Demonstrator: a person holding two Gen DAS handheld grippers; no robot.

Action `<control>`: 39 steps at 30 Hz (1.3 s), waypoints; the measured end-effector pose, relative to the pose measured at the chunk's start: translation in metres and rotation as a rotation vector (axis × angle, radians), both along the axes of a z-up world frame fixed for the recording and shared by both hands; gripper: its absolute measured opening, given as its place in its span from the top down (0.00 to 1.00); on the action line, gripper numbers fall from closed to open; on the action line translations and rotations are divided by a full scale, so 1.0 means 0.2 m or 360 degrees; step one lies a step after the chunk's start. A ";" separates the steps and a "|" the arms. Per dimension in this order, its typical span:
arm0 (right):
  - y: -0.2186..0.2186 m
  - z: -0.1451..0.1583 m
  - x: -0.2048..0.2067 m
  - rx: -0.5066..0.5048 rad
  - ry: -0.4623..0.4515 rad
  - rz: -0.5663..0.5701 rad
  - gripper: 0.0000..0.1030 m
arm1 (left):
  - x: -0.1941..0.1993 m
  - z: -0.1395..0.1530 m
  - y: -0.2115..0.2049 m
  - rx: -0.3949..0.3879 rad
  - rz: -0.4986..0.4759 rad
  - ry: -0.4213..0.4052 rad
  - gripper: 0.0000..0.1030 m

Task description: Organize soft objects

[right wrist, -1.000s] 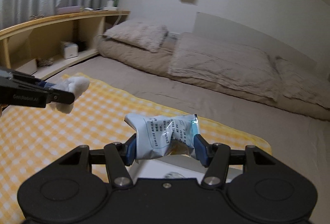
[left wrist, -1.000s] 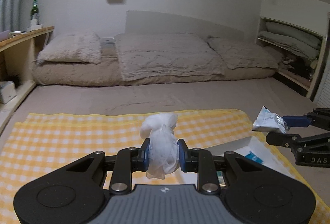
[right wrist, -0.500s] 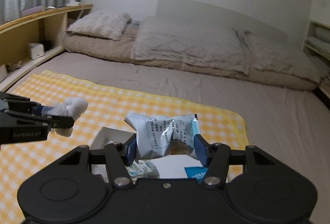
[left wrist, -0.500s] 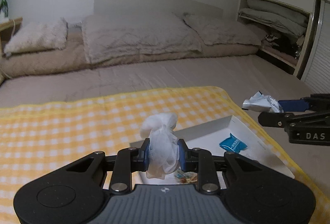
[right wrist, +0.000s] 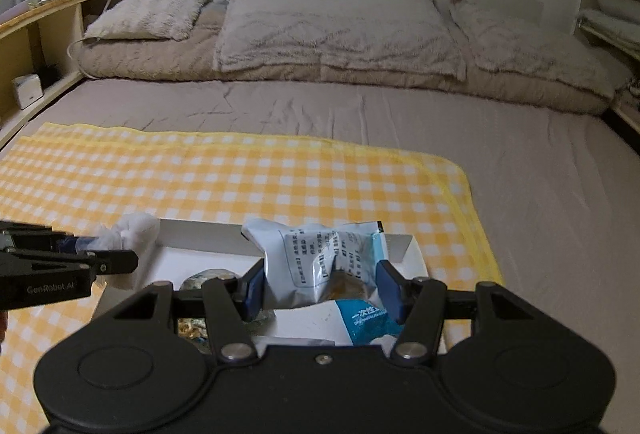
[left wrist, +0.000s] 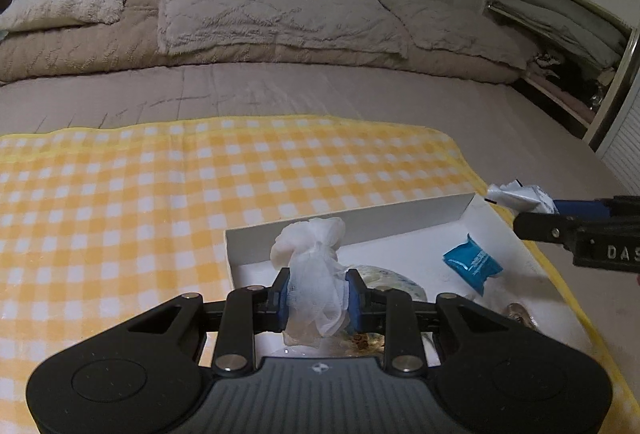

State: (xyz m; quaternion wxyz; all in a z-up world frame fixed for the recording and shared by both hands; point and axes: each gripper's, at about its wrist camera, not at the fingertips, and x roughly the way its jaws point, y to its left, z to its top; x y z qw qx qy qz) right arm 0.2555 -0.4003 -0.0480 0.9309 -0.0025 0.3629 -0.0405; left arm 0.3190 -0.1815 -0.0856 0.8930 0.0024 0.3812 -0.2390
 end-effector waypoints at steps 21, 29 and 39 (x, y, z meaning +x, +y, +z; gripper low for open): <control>0.01 -0.22 0.20 0.0088 0.0212 -0.0113 0.13 | 0.00 -0.01 0.07 0.0092 -0.0032 0.0023 0.09; -0.02 -0.14 0.09 0.0103 0.0177 -0.0118 0.10 | -0.07 0.06 0.07 0.0089 -0.0016 -0.0011 0.05; 0.05 0.06 -0.09 0.0146 0.0032 -0.0055 0.10 | -0.21 0.24 0.14 0.0063 0.0035 -0.0102 0.02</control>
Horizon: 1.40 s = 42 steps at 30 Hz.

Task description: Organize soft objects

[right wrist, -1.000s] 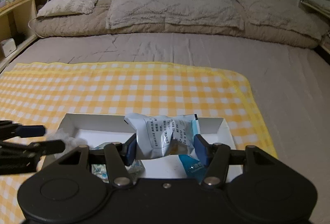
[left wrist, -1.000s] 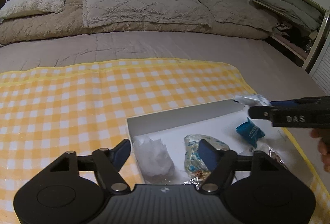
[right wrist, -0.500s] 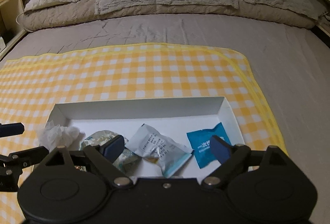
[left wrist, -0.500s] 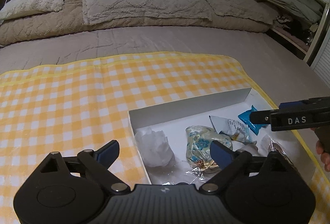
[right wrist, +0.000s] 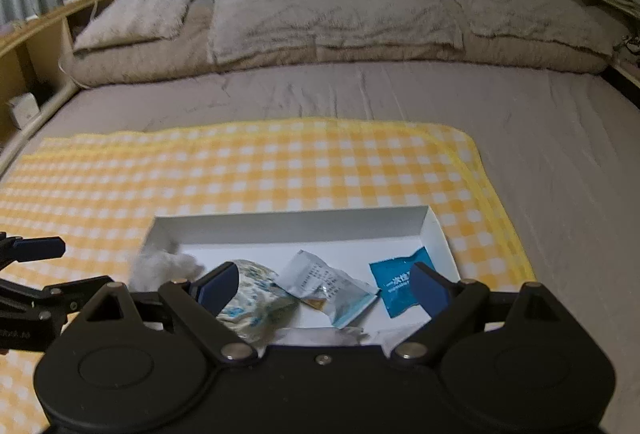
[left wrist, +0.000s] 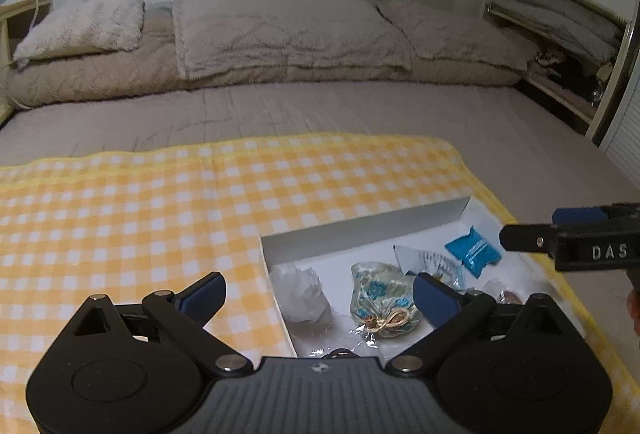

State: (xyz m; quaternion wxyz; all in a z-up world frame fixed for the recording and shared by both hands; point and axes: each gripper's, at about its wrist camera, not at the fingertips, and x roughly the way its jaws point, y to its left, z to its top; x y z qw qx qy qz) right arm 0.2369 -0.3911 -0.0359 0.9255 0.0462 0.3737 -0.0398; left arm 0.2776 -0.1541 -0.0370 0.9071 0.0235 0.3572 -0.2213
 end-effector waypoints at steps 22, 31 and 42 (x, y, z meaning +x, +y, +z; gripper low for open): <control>0.15 0.33 -0.57 -0.0014 -0.0339 0.0036 0.00 | -0.51 0.39 0.25 -0.0029 0.0064 -0.0268 0.00; 0.23 0.38 -0.81 -0.0054 -0.0427 0.0055 0.00 | -0.75 0.42 0.29 -0.0006 0.0081 -0.0337 0.00; 0.35 0.37 -1.05 -0.0116 -0.0514 0.0096 0.00 | -0.95 0.38 0.43 -0.0039 0.0142 -0.0392 0.00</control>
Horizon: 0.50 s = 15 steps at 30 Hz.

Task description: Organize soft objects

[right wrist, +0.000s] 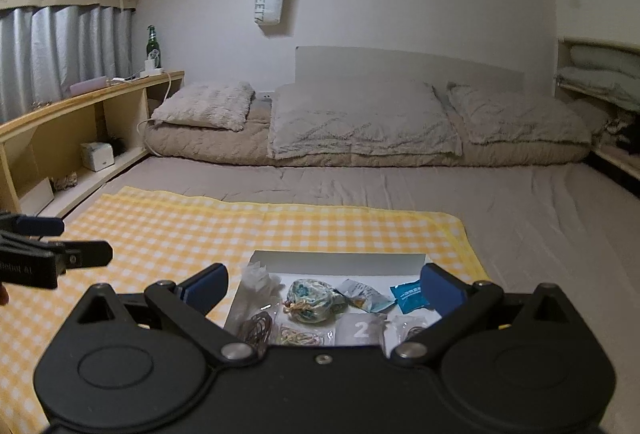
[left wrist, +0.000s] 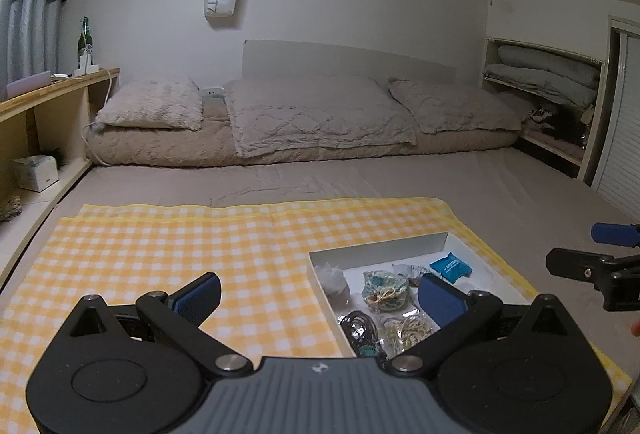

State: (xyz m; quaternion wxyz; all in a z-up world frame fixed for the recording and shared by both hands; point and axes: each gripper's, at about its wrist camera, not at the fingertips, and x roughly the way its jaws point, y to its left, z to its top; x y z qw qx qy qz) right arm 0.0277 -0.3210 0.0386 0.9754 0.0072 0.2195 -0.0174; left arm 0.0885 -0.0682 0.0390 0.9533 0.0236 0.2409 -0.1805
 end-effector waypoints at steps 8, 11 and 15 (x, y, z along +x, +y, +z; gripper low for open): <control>0.07 -0.05 -0.13 0.0002 -0.0023 0.0012 0.00 | -0.14 -0.05 0.03 0.0024 -0.0036 -0.0028 0.00; 0.09 -0.07 -0.16 -0.0006 -0.0025 0.0003 0.00 | -0.18 -0.07 0.04 0.0038 -0.0030 -0.0057 0.00; 0.11 -0.09 -0.20 -0.0024 -0.0037 -0.0015 0.00 | -0.23 -0.09 0.04 0.0064 -0.0023 -0.0071 0.00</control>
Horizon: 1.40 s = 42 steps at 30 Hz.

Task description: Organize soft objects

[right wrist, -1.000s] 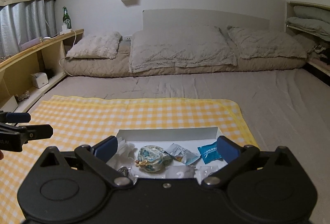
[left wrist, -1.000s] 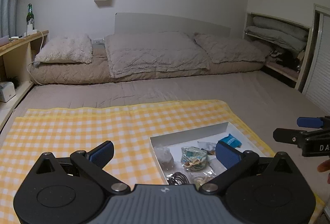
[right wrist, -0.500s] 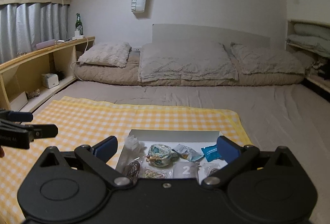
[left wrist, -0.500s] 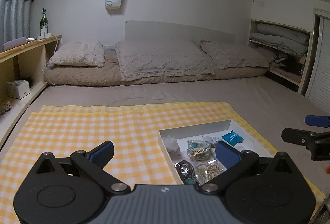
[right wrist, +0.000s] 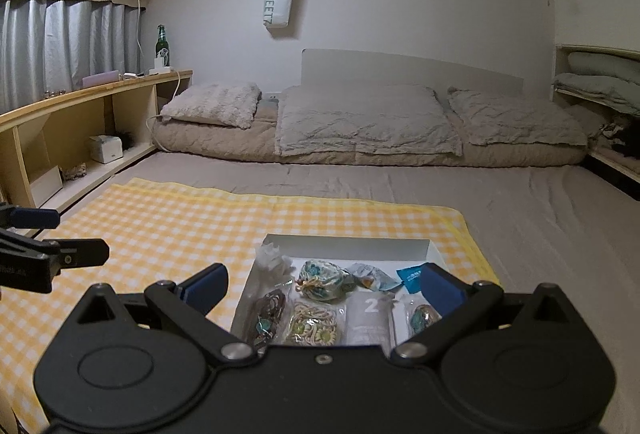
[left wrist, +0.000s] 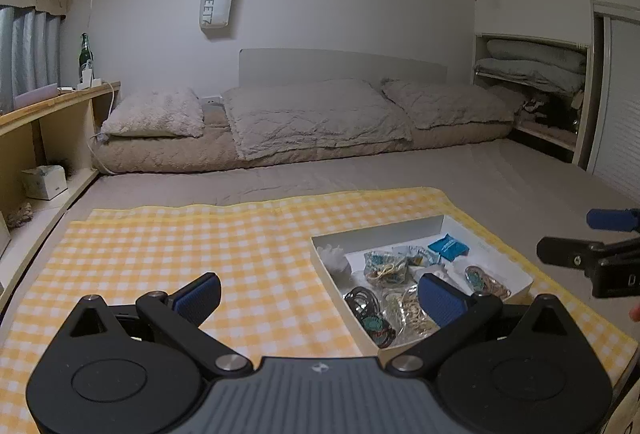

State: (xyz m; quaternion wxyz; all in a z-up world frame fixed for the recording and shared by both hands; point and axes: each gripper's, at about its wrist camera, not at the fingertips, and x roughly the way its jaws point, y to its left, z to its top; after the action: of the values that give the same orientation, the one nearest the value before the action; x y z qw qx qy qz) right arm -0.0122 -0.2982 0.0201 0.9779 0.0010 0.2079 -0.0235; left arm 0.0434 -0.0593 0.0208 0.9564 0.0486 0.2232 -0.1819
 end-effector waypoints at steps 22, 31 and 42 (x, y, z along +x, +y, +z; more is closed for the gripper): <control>0.06 -0.05 -0.08 -0.0091 -0.0007 -0.0012 0.00 | -0.07 -0.06 0.02 0.0024 0.0041 -0.0003 0.00; 0.06 -0.05 -0.08 -0.0089 -0.0008 -0.0015 0.00 | -0.07 -0.06 0.04 0.0009 0.0041 0.0007 0.00; 0.07 -0.05 -0.09 -0.0095 -0.0009 -0.0010 0.00 | -0.08 -0.06 0.03 0.0007 0.0036 0.0012 0.00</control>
State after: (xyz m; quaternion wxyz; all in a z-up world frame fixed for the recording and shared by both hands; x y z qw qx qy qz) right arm -0.0297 -0.2844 0.0099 0.9780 -0.0275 0.2044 -0.0328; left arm 0.0283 -0.0538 0.0092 0.9575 0.0476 0.2276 -0.1707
